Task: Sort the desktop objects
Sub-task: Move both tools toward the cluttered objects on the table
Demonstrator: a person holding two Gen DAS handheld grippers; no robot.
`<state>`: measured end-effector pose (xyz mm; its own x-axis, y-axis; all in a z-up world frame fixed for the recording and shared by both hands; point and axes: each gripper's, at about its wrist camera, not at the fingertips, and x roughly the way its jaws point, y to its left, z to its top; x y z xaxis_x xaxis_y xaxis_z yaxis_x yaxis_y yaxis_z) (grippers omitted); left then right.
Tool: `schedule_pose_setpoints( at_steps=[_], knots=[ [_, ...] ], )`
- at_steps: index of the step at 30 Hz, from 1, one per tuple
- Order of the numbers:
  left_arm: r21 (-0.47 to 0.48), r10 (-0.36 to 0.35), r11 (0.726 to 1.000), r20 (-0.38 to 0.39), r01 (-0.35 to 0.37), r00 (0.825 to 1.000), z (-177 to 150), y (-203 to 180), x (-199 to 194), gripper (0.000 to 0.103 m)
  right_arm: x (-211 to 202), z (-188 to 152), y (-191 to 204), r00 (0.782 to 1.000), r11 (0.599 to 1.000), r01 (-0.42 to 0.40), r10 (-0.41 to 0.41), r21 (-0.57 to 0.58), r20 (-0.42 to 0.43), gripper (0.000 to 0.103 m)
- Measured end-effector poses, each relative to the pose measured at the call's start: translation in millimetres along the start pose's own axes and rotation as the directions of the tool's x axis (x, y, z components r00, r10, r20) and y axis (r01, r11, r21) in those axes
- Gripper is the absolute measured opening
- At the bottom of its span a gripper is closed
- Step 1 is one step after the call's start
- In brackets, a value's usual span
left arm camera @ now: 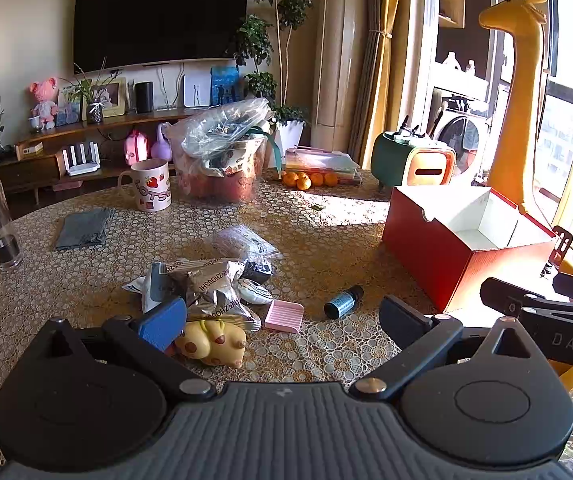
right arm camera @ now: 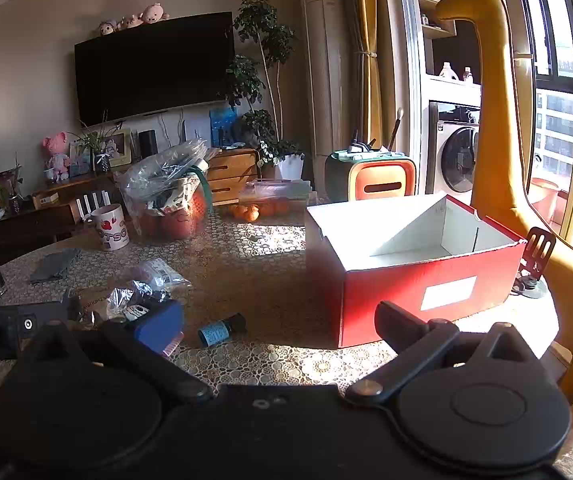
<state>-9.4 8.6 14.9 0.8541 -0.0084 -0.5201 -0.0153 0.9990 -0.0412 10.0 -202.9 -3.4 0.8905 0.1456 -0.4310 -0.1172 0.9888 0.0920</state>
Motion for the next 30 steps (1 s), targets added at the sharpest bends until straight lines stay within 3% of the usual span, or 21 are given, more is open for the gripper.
schedule_pose_setpoints(
  at_steps=[10, 21, 30],
  knots=[
    [0.004, -0.005, 1.000, 0.063, 0.004, 0.998, 1.8, 0.6, -8.7, 0.103, -7.2, 1.8, 2.5, 0.998, 1.000, 0.027, -0.027, -0.013, 0.060, 0.102],
    [-0.009, 0.032, 0.999, 0.110, -0.031, 0.993, 3.1, 4.7, -17.2, 0.103, -9.4, 2.2, 1.4, 0.997, 0.999, 0.034, -0.034, -0.008, 0.076, 0.103],
    [-0.040, 0.019, 0.999, 0.140, -0.013, 0.990, 1.7, 10.2, -26.0, 0.103, -14.4, 0.4, 5.5, 0.995, 0.999, 0.024, -0.021, -0.022, 0.096, 0.103]
  ],
)
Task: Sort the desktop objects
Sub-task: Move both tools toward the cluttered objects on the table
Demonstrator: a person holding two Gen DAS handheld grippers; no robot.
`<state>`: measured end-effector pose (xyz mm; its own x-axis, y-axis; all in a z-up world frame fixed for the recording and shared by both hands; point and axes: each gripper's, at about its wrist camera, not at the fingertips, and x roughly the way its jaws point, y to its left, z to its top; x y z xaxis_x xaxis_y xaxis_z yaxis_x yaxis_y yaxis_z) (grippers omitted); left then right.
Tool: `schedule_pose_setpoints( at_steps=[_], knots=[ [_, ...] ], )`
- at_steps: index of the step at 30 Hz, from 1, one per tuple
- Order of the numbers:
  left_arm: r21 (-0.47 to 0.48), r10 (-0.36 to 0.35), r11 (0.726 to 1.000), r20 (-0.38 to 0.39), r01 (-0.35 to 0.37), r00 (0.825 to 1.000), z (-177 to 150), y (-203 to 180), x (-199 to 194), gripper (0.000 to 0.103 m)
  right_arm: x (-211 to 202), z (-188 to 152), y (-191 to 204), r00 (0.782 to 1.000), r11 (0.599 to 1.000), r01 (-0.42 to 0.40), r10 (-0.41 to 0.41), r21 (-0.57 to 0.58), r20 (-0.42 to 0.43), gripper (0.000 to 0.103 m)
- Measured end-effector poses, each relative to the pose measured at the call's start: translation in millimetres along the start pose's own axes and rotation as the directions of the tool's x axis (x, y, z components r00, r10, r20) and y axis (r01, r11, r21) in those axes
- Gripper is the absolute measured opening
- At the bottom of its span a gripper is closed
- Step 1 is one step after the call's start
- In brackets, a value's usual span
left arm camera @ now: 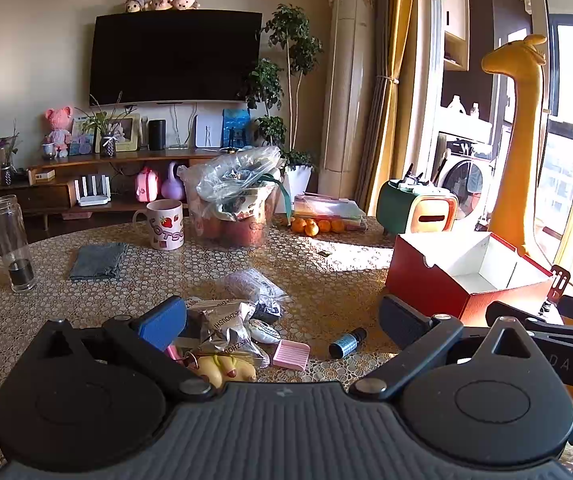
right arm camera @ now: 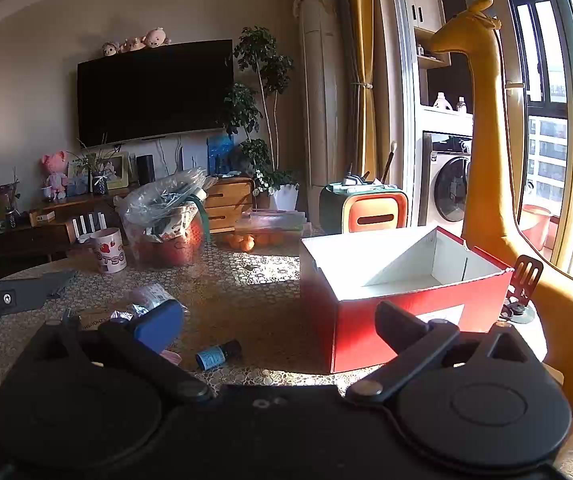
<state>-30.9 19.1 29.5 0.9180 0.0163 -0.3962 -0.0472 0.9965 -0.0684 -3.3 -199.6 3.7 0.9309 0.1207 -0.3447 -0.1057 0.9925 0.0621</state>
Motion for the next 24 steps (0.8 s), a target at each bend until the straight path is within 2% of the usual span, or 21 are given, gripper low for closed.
schedule_pose_setpoints(
  at_steps=[11, 19, 24],
  knots=[
    [-0.015, 0.012, 1.000, -0.009, -0.012, 1.000, -1.4, 6.4, 5.8, 0.103, 3.3, -1.9, 7.2, 0.999, 0.999, -0.042, 0.042, -0.024, -0.003, 0.102],
    [-0.011, 0.016, 1.000, -0.084, -0.017, 0.996, -7.4, 13.2, 27.7, 0.103, 20.6, -4.6, 12.8, 0.997, 0.994, -0.080, 0.079, -0.068, -0.015, 0.102],
    [0.033, 0.032, 0.999, -0.109, -0.029, 0.994, -17.4, 16.9, 43.7, 0.103, 39.6, -9.4, 17.4, 0.993, 0.989, -0.113, 0.109, -0.091, -0.047, 0.102]
  ],
)
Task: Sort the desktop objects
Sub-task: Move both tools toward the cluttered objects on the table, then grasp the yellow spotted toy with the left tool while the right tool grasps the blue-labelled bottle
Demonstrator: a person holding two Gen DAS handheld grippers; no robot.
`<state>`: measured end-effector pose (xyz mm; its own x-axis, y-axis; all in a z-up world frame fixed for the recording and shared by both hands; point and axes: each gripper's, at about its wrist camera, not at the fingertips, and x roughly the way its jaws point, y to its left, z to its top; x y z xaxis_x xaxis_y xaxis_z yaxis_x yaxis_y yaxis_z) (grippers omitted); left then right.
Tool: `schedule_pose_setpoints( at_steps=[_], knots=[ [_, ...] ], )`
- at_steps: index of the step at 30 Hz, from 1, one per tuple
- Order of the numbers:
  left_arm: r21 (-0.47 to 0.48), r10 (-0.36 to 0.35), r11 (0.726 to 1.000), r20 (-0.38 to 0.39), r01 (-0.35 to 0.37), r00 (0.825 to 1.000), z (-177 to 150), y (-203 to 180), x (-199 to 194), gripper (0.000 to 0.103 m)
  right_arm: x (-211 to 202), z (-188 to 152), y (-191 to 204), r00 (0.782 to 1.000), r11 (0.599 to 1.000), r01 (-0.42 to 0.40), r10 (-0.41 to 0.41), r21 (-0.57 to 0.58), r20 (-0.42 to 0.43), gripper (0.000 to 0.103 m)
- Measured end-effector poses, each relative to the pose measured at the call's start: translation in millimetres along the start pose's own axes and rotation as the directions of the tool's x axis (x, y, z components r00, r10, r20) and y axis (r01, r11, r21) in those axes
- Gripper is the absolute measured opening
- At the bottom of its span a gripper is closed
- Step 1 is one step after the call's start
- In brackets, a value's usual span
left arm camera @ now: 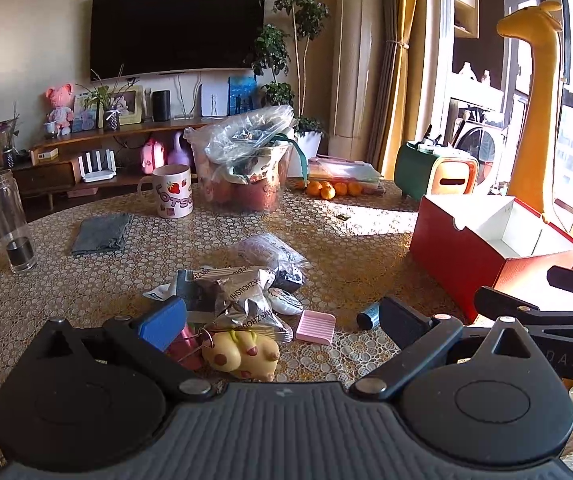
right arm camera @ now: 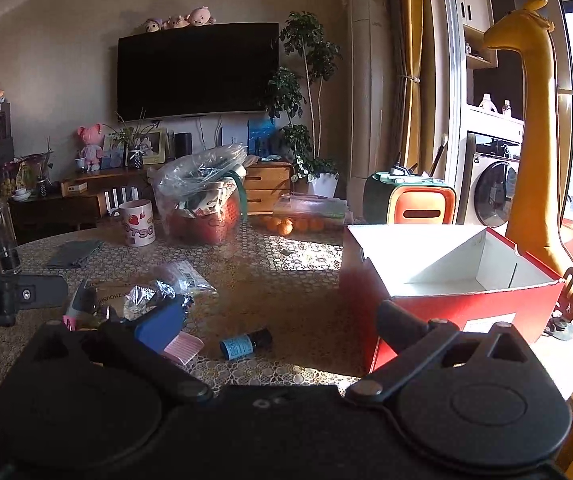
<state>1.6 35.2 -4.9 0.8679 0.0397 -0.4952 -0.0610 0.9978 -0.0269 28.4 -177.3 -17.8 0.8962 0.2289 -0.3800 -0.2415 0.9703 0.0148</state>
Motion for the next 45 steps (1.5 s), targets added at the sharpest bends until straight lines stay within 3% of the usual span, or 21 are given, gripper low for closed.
schedule_pose_setpoints(
  at_steps=[6, 11, 28, 42, 45],
  knots=[
    [0.067, 0.012, 0.998, -0.055, -0.008, 0.998, -15.1, -1.0, 24.2, 0.103, 29.1, -5.7, 2.7, 0.998, 1.000, -0.019, 0.019, -0.007, -0.052, 0.102],
    [0.026, 0.027, 0.999, -0.069, -0.025, 0.997, -17.9, 11.3, 39.5, 0.103, 48.5, -8.9, 2.7, 0.997, 0.999, -0.022, 0.021, -0.023, -0.072, 0.102],
    [0.081, 0.042, 0.996, -0.210, -0.026, 0.977, -50.4, 16.5, 106.2, 0.102, 121.1, -27.7, 8.1, 0.979, 0.994, -0.073, 0.055, -0.085, -0.194, 0.101],
    [0.111, 0.027, 0.994, -0.202, -0.004, 0.979, -50.3, 13.6, 129.9, 0.102, 163.0, -37.1, 11.3, 0.966, 0.986, -0.108, 0.074, -0.127, -0.249, 0.100],
    [0.120, 0.022, 0.993, -0.201, 0.002, 0.979, -49.3, 11.8, 132.2, 0.095, 168.8, -38.0, 12.6, 0.964, 0.983, -0.118, 0.080, -0.138, -0.253, 0.100]
  ],
)
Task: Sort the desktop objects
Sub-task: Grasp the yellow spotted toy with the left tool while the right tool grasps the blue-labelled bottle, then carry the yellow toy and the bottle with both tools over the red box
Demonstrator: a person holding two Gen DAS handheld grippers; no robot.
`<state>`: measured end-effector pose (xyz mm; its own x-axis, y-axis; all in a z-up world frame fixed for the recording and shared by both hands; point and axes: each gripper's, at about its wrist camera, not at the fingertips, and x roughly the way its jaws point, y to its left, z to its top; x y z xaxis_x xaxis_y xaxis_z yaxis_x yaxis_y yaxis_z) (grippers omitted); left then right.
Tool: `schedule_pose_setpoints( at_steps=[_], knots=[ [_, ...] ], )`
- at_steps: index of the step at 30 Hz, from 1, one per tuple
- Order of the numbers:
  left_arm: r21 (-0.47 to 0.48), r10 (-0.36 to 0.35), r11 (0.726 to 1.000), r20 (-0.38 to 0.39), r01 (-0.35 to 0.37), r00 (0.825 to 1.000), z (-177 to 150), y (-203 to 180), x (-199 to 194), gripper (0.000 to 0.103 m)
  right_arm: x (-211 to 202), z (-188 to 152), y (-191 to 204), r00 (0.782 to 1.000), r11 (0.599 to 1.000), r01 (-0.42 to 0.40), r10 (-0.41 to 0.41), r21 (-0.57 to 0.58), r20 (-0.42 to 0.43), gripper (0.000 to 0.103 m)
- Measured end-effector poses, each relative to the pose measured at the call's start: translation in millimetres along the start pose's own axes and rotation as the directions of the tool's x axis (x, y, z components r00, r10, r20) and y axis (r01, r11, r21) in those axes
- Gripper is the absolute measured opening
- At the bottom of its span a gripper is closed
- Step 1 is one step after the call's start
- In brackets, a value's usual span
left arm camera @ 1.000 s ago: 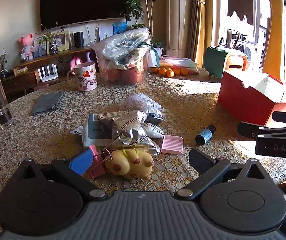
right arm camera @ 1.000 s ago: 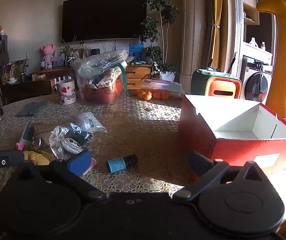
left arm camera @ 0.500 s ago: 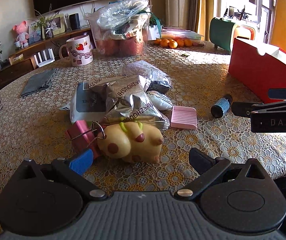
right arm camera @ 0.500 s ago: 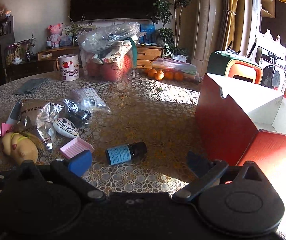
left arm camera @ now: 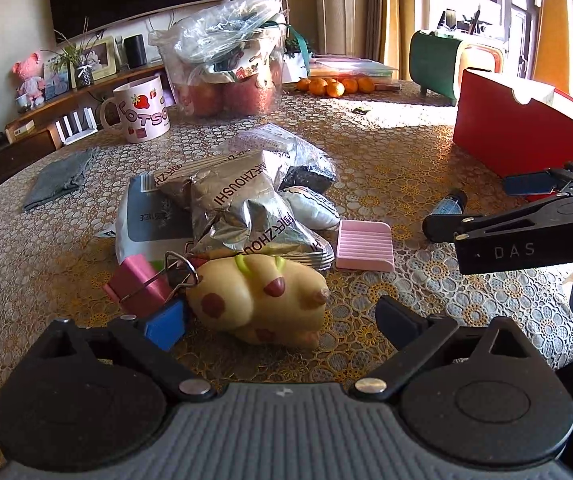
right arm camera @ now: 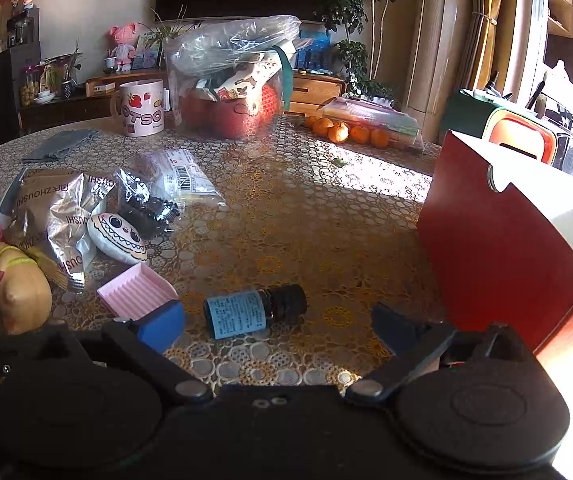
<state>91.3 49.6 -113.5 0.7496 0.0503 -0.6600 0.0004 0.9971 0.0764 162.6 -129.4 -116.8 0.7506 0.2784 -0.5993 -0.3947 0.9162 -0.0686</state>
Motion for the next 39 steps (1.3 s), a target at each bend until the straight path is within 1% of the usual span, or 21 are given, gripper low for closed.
schedule_pose_setpoints(
  at_steps=[2, 4, 6, 8, 10, 14, 17, 19, 23, 29, 35, 39],
  knots=[
    [0.006, 0.003, 1.000, -0.001, -0.003, 1.000, 0.7, -0.4, 1.4, 0.088, 5.8, 2.0, 0.7, 1.000, 1.000, -0.005, 0.005, -0.008, -0.002, 0.099],
    [0.007, 0.004, 1.000, -0.003, -0.004, 1.000, 1.6, 0.3, 3.4, 0.087, 11.5, 3.1, 0.6, 1.000, 1.000, -0.010, 0.010, -0.008, -0.010, 0.097],
    [0.002, 0.012, 1.000, -0.002, -0.012, 1.000, 2.7, 1.8, 4.3, 0.081, 15.6, 3.4, 0.5, 1.000, 1.000, -0.015, 0.015, -0.007, -0.016, 0.094],
    [0.004, 0.017, 1.000, -0.002, -0.017, 1.000, 3.2, 2.3, 5.0, 0.078, 19.3, 3.5, 1.0, 1.000, 1.000, -0.021, 0.021, -0.010, -0.021, 0.092],
    [0.009, 0.032, 0.999, 0.000, -0.032, 0.999, 3.5, 1.8, 5.3, 0.073, 22.7, 3.8, 1.4, 0.999, 1.000, -0.027, 0.026, -0.010, -0.031, 0.086],
    [0.011, 0.040, 0.999, 0.005, -0.040, 0.999, 2.9, 1.3, 5.1, 0.071, 26.6, 3.2, 0.9, 0.999, 1.000, -0.031, 0.031, 0.003, -0.044, 0.080],
    [0.011, 0.048, 0.999, 0.007, -0.048, 0.999, 2.9, 0.1, 3.9, 0.070, 26.7, 3.8, 0.9, 0.998, 0.999, -0.047, 0.047, 0.006, -0.042, 0.071],
    [0.004, 0.047, 0.999, 0.006, -0.047, 0.999, 2.6, 0.7, 3.2, 0.069, 26.7, 4.7, 2.0, 0.997, 0.998, -0.059, 0.059, 0.003, -0.043, 0.062],
    [-0.009, 0.044, 0.999, 0.003, -0.044, 0.999, 2.9, 1.5, 0.6, 0.067, 23.9, 5.5, 2.9, 0.997, 0.998, -0.061, 0.061, 0.006, -0.048, 0.063],
    [-0.007, 0.012, 1.000, 0.016, -0.012, 1.000, 3.4, -5.5, -12.1, 0.067, 10.7, 4.2, 0.9, 0.997, 0.998, -0.061, 0.062, 0.012, -0.047, 0.063],
    [0.025, -0.016, 1.000, 0.040, 0.016, 0.999, 7.9, -20.2, -26.7, 0.067, -9.6, 1.6, -7.0, 0.997, 0.998, -0.048, 0.050, 0.040, -0.058, 0.063],
    [0.027, -0.035, 0.999, 0.045, 0.034, 0.998, 9.3, -27.5, -32.8, 0.067, -26.9, -0.4, -14.6, 0.998, 0.998, -0.040, 0.042, 0.053, -0.041, 0.063]
  ],
)
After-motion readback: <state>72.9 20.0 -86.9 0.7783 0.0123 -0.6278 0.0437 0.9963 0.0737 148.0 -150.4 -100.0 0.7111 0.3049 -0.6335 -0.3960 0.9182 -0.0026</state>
